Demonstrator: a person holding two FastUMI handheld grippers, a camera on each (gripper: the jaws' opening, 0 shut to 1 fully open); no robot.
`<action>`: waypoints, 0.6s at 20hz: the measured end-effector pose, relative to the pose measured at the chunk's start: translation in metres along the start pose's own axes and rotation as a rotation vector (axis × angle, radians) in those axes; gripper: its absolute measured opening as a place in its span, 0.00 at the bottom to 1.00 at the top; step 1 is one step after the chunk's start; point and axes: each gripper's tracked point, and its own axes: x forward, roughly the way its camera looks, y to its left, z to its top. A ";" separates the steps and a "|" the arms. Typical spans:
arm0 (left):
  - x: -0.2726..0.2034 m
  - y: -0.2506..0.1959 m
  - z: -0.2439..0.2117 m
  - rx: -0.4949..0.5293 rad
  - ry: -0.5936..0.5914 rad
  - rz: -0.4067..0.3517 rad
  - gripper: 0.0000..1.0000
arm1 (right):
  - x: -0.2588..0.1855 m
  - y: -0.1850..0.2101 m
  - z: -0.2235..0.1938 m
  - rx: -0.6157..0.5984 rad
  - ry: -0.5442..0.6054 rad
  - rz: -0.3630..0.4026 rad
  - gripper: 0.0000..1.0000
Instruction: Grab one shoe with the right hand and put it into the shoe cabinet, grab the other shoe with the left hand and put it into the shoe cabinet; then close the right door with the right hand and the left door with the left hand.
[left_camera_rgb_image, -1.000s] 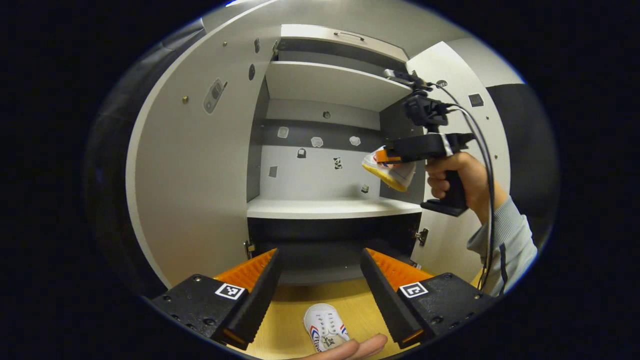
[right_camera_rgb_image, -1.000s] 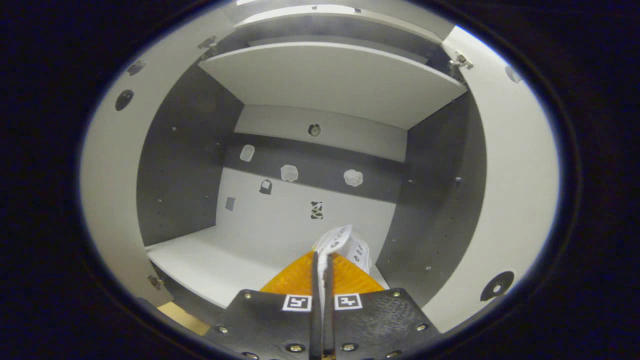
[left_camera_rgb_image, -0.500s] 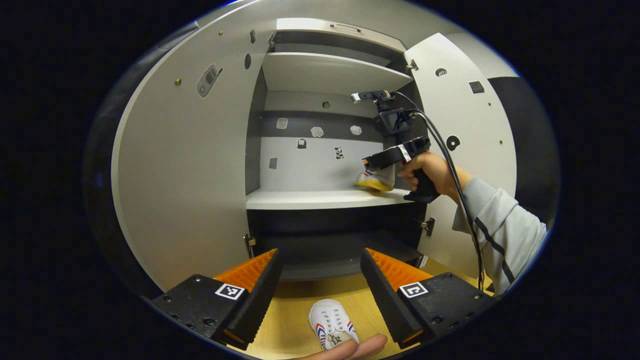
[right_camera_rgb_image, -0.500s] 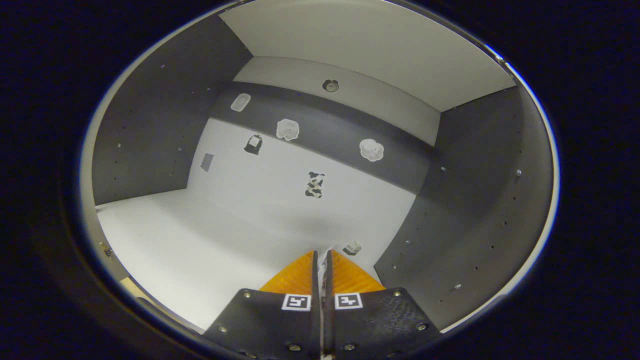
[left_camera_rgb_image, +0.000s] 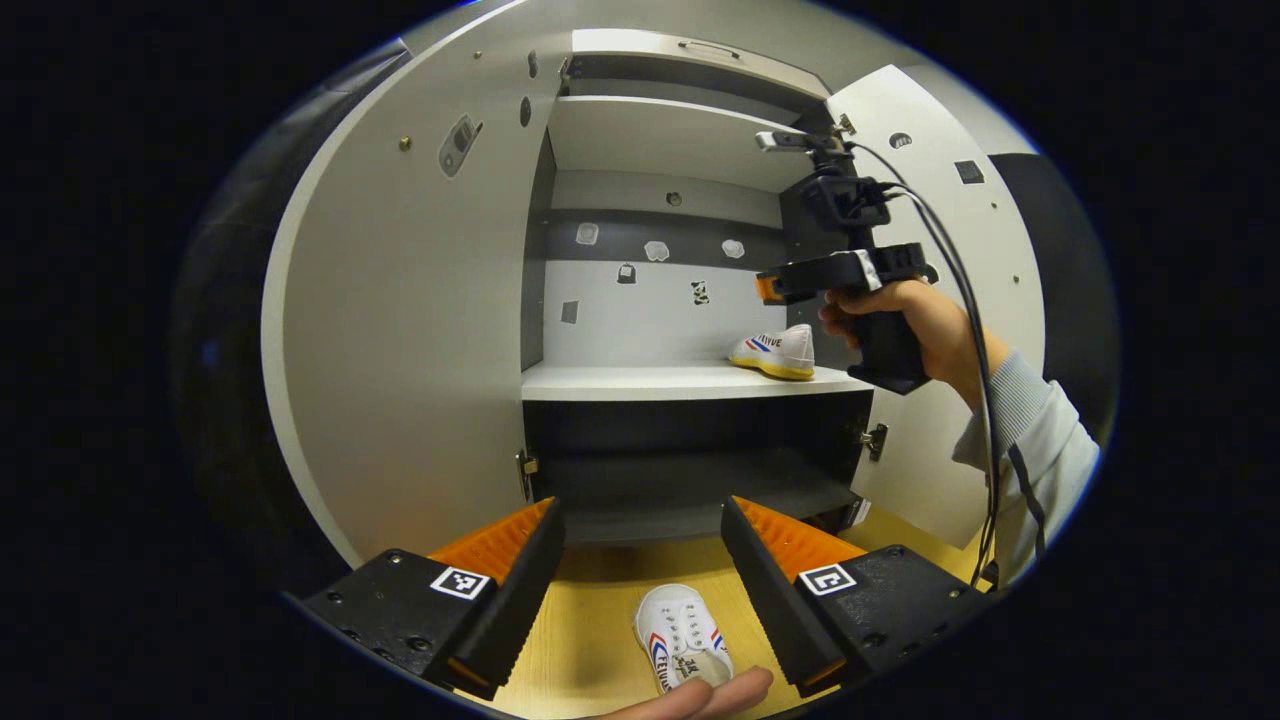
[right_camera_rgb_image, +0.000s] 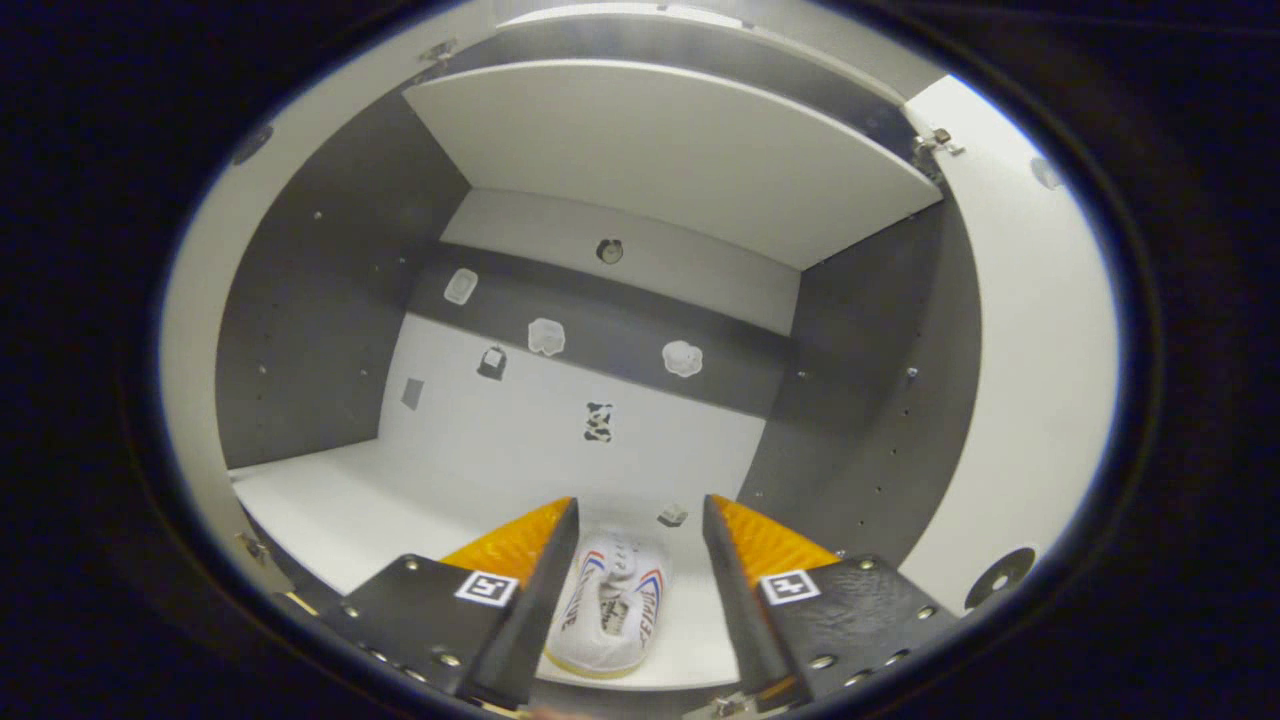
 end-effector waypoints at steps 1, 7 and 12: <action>0.000 -0.002 -0.002 -0.003 0.013 -0.009 0.97 | -0.016 0.002 0.001 0.021 -0.007 0.011 0.88; 0.009 -0.006 -0.050 -0.084 0.094 -0.045 0.97 | -0.094 -0.010 0.011 0.122 -0.068 -0.009 0.98; 0.019 -0.019 -0.156 -0.070 0.313 -0.058 0.96 | -0.165 -0.012 -0.004 0.153 -0.105 -0.024 0.98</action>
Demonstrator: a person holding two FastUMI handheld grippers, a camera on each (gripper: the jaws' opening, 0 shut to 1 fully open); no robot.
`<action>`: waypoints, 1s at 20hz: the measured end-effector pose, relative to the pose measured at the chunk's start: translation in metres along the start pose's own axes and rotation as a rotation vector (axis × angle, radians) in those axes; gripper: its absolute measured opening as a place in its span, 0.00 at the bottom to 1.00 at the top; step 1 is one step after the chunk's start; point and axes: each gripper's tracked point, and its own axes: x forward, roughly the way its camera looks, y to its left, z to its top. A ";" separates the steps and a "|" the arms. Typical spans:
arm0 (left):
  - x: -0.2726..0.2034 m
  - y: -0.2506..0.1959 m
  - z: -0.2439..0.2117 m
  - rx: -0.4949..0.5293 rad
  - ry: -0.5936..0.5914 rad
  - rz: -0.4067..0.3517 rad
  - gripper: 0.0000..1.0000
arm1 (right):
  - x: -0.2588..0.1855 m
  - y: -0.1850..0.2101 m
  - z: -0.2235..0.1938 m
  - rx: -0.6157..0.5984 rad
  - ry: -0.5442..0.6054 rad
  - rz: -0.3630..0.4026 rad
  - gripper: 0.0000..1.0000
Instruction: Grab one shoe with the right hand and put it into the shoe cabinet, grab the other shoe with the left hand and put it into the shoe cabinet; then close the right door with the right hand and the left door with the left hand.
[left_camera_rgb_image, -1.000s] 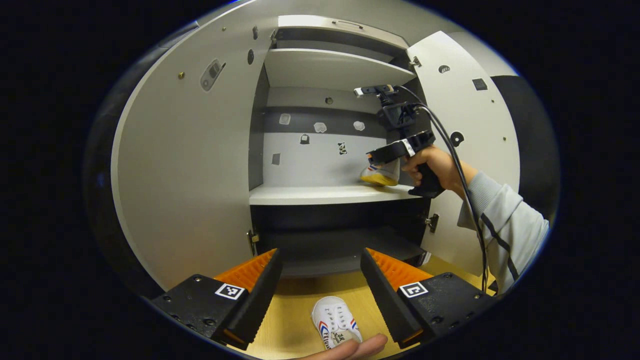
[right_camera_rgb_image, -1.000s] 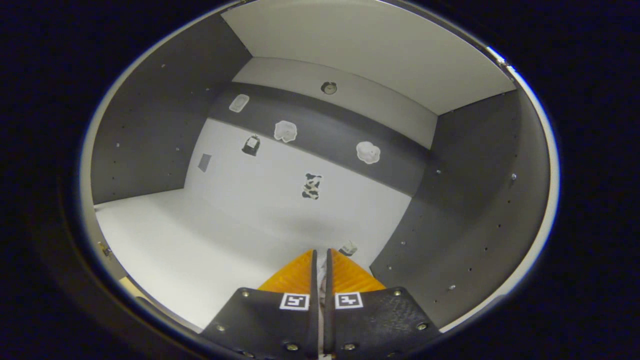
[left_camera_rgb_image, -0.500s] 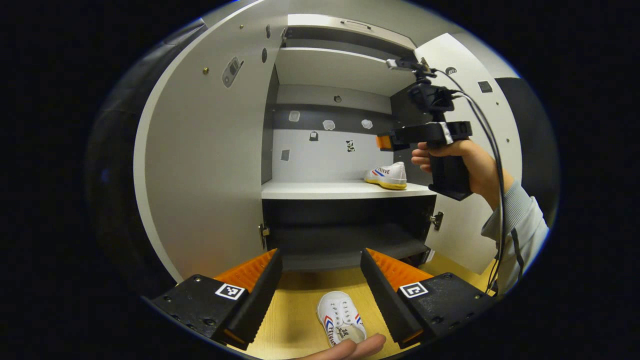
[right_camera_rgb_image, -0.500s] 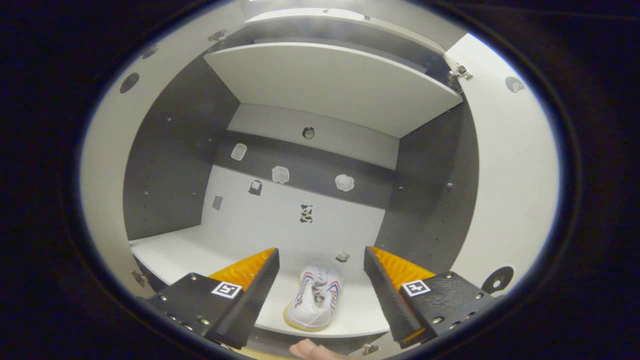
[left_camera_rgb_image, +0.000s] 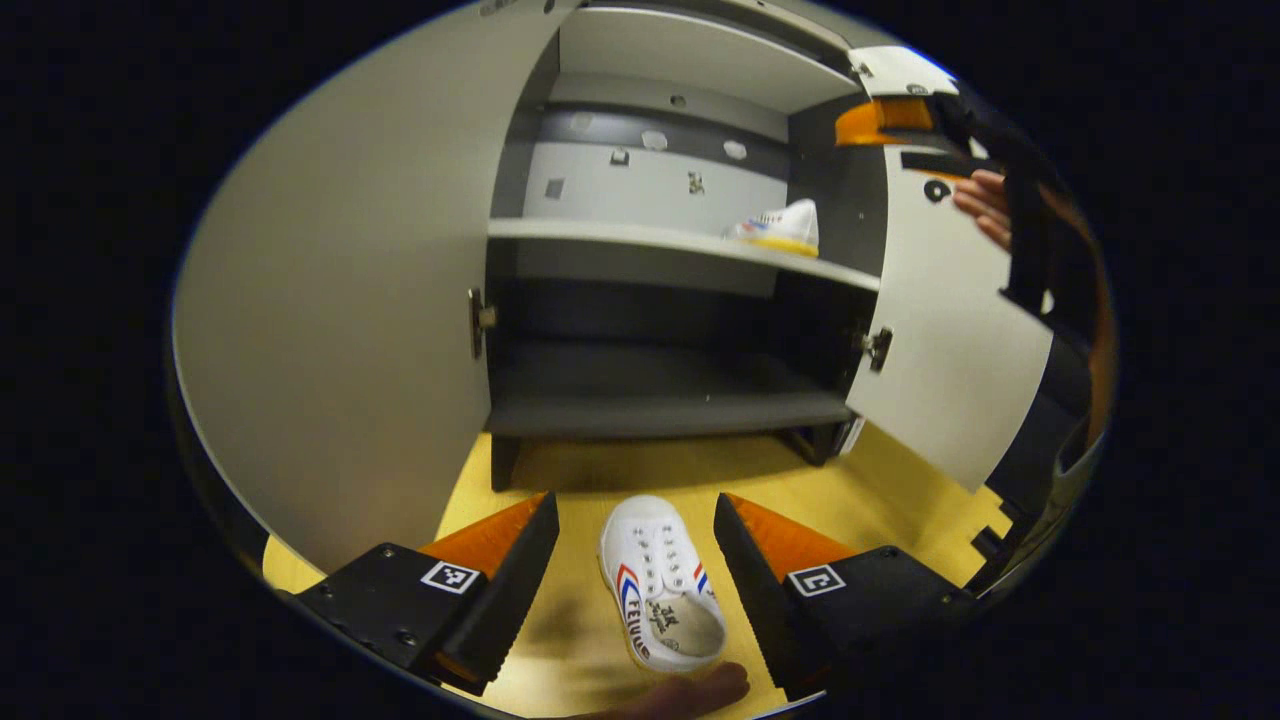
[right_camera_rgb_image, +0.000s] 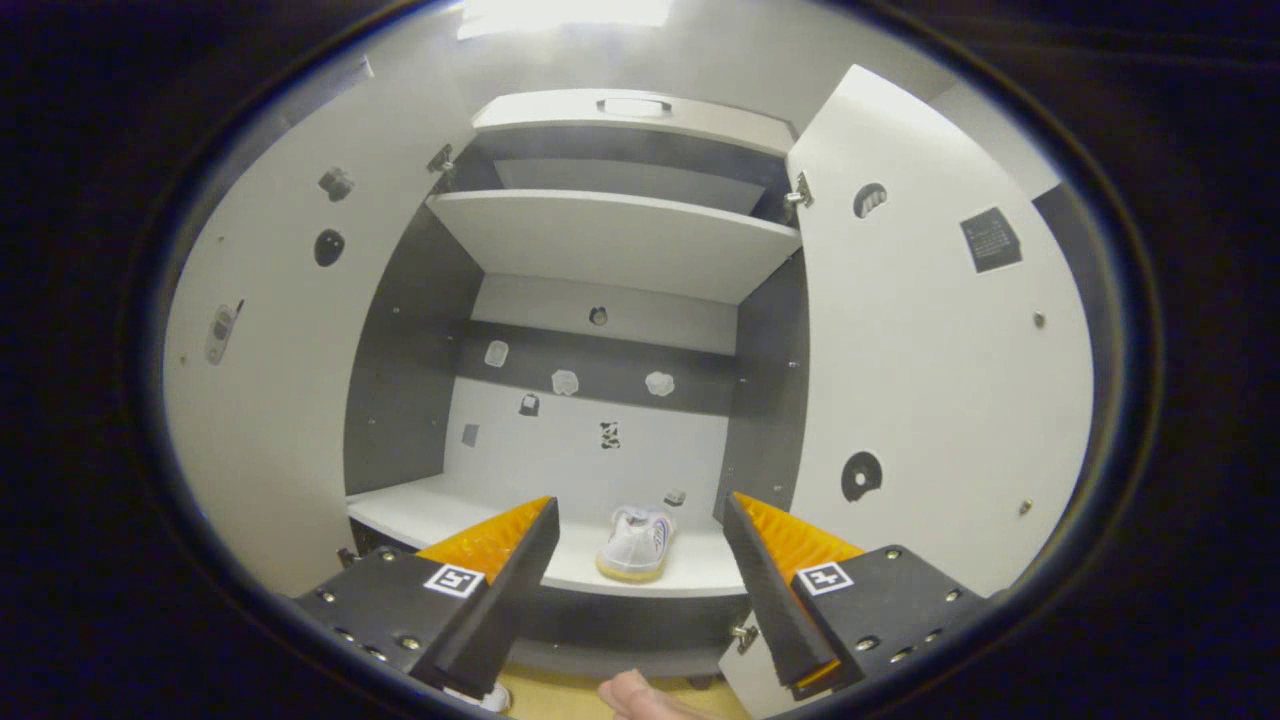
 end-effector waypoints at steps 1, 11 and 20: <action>0.006 0.003 -0.014 0.010 0.024 0.009 0.96 | -0.011 0.004 -0.007 0.005 0.000 0.014 0.98; 0.039 0.009 -0.110 -0.035 0.300 -0.029 0.96 | -0.104 -0.042 -0.043 -0.029 -0.044 -0.122 0.98; 0.047 0.003 -0.111 -0.114 0.333 -0.095 0.49 | -0.163 -0.076 -0.060 0.057 -0.015 -0.104 0.98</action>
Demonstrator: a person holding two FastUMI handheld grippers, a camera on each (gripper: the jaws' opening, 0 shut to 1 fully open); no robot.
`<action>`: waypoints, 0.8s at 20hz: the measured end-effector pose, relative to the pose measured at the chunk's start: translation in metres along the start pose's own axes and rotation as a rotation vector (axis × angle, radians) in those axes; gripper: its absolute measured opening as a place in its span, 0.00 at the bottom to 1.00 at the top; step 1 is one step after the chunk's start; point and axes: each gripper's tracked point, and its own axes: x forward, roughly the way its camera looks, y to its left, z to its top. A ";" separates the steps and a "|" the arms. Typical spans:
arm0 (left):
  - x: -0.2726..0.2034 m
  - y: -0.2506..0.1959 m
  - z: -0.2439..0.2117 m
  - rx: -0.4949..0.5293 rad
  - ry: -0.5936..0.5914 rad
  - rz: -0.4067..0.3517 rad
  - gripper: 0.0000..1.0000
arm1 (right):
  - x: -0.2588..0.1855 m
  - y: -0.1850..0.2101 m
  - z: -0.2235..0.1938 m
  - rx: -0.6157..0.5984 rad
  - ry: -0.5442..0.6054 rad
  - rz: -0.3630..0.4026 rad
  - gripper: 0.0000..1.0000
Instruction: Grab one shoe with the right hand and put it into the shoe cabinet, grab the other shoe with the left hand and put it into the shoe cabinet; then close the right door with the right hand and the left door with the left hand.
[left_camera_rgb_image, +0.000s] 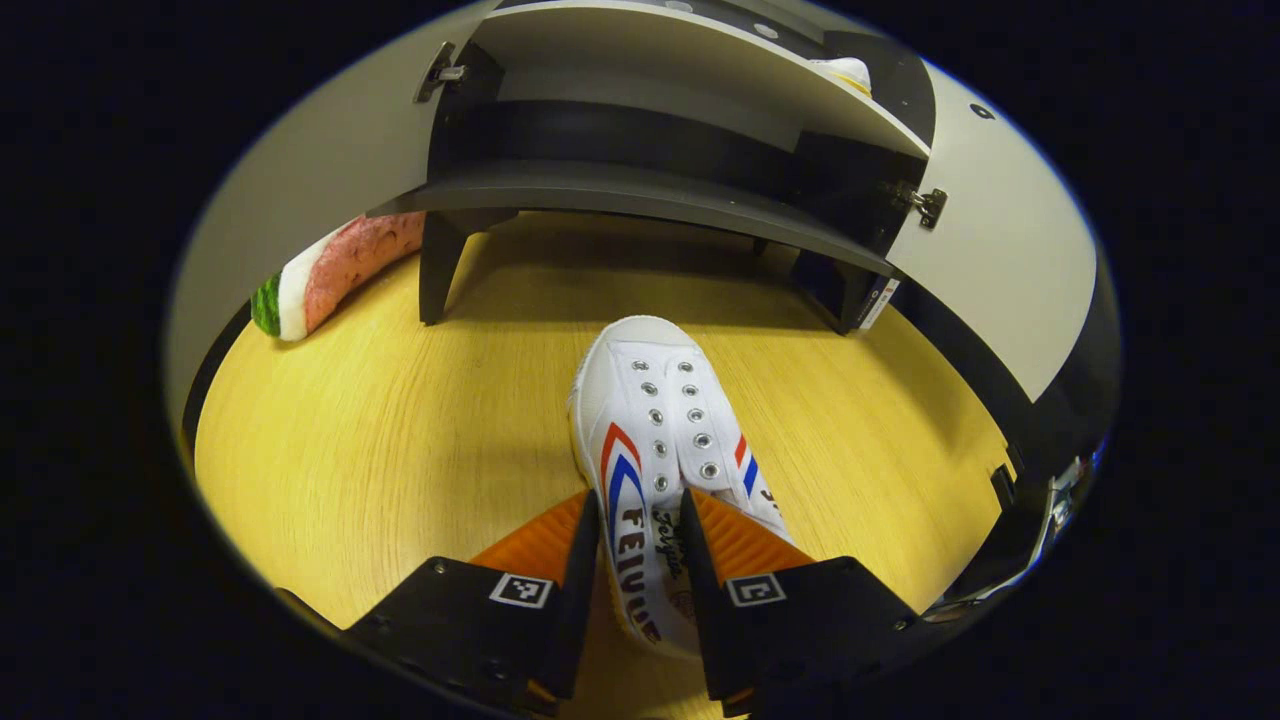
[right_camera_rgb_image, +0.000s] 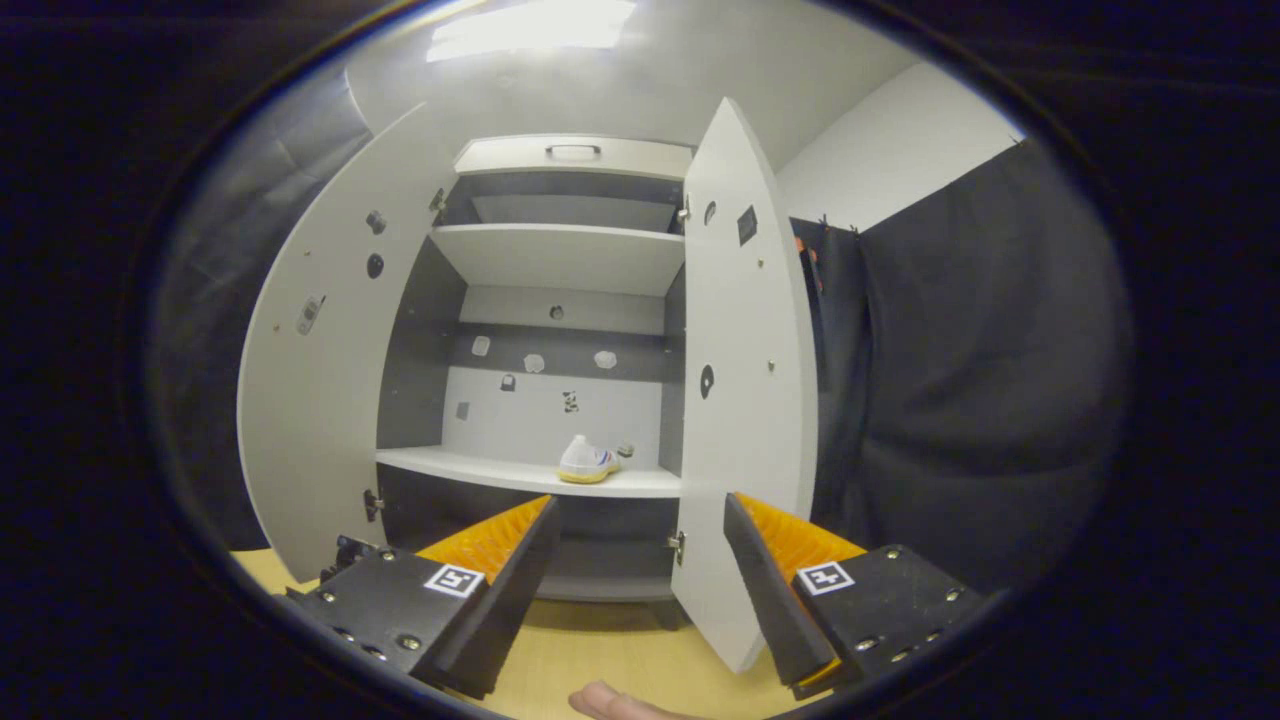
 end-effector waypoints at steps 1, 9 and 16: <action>-0.001 0.001 0.000 -0.015 0.013 -0.008 0.35 | -0.003 -0.004 -0.003 -0.001 0.008 -0.002 0.98; -0.034 -0.014 0.024 0.034 -0.018 0.039 0.02 | -0.022 -0.042 -0.019 -0.031 0.019 -0.046 0.98; -0.108 -0.056 0.115 0.065 -0.220 0.027 0.02 | -0.031 -0.049 -0.017 -0.038 -0.007 0.004 0.98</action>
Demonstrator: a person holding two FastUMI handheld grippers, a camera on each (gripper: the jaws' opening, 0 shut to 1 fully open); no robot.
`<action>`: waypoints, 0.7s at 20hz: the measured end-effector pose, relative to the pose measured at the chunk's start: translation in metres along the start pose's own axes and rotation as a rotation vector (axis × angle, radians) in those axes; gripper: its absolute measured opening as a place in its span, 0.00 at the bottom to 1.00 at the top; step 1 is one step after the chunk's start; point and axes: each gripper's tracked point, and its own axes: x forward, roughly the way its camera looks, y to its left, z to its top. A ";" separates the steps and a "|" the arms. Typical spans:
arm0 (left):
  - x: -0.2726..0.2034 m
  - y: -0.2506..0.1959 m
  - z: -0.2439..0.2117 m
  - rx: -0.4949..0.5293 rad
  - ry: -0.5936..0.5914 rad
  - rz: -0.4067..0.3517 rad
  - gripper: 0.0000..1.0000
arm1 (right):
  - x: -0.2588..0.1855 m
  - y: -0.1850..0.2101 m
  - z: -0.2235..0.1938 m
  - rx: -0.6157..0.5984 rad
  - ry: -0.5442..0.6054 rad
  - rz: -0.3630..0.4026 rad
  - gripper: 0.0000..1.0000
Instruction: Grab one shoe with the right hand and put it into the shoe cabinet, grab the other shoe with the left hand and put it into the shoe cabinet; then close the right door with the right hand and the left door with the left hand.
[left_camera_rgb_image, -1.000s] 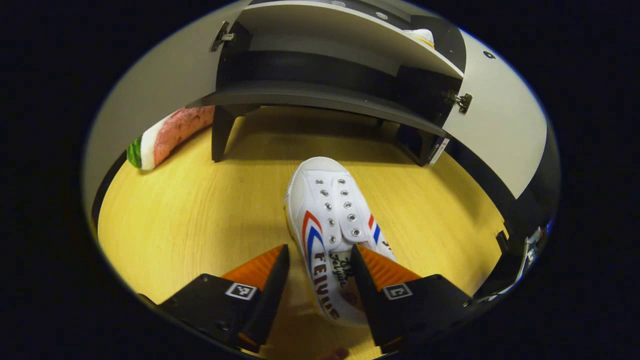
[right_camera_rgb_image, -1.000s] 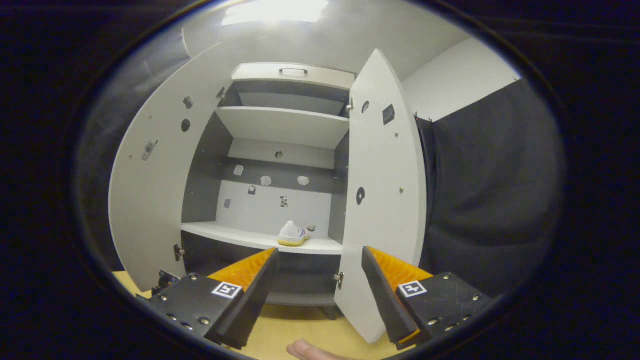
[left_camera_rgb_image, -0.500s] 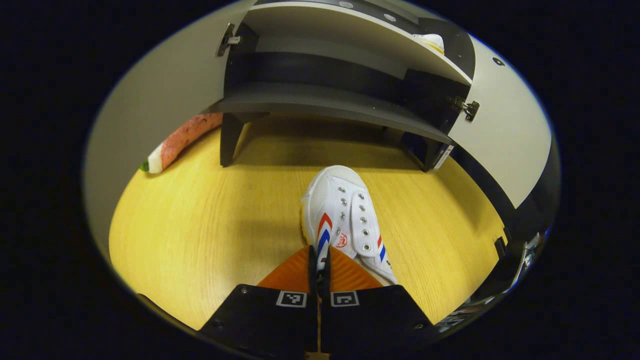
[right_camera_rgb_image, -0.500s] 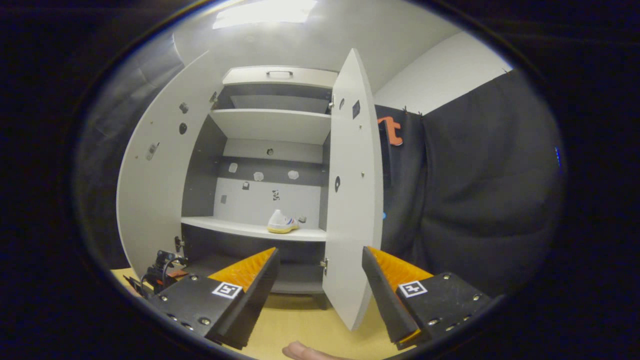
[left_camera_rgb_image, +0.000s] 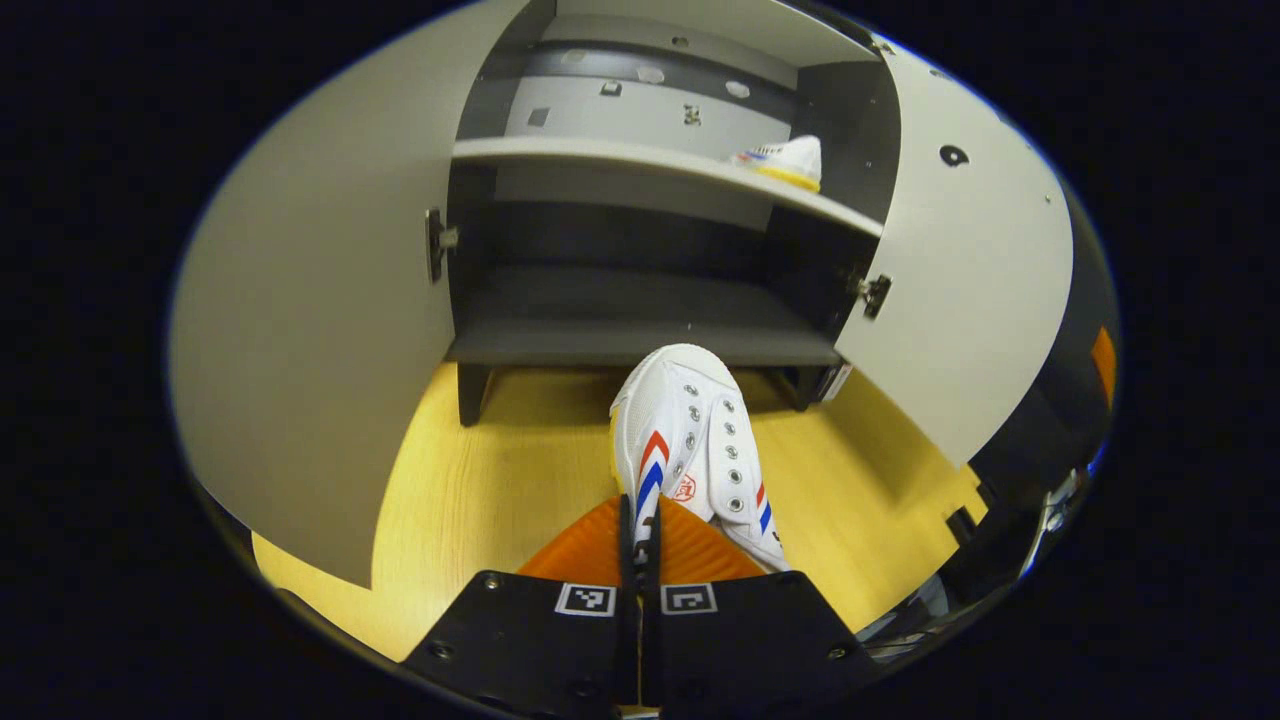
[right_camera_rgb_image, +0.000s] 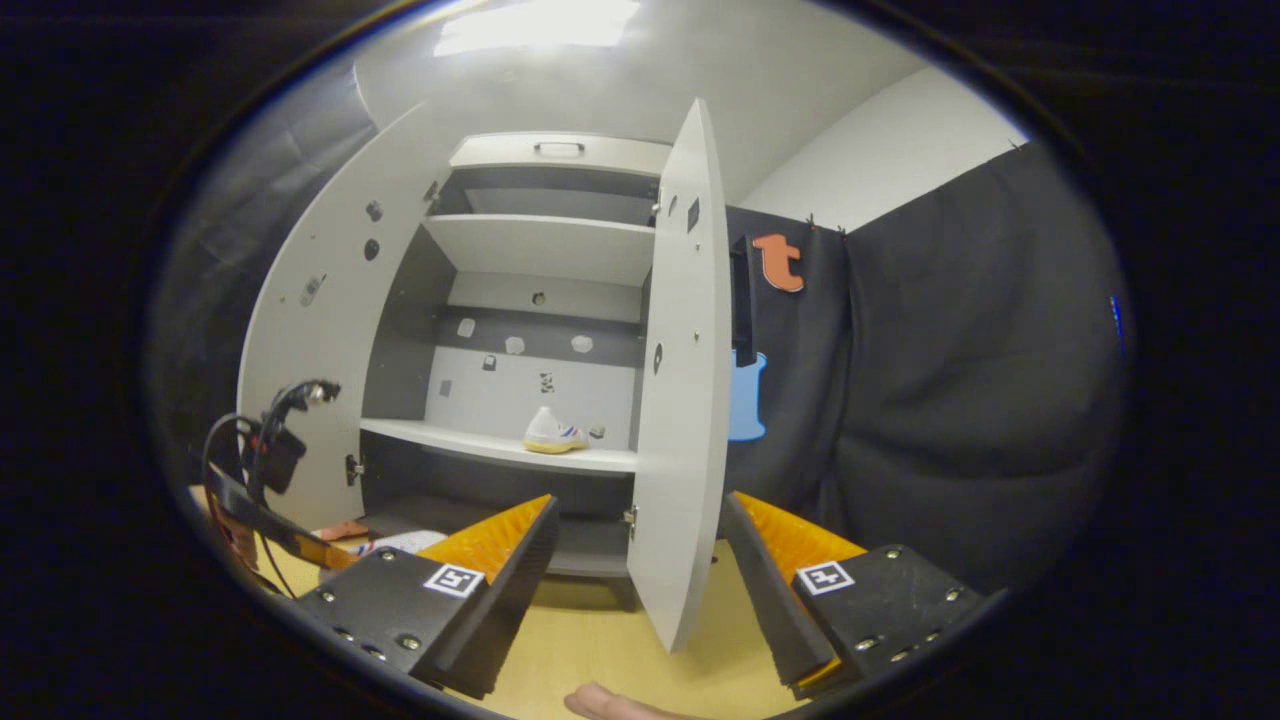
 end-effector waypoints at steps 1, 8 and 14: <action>-0.007 -0.003 0.020 -0.002 -0.041 0.002 0.02 | -0.002 0.000 0.003 0.007 -0.013 0.014 0.98; -0.028 -0.007 0.174 -0.010 -0.276 0.064 0.02 | -0.018 0.026 0.019 0.018 -0.101 0.143 0.97; 0.011 -0.018 0.256 -0.124 -0.266 0.045 0.02 | -0.030 0.039 0.020 0.025 -0.125 0.193 0.98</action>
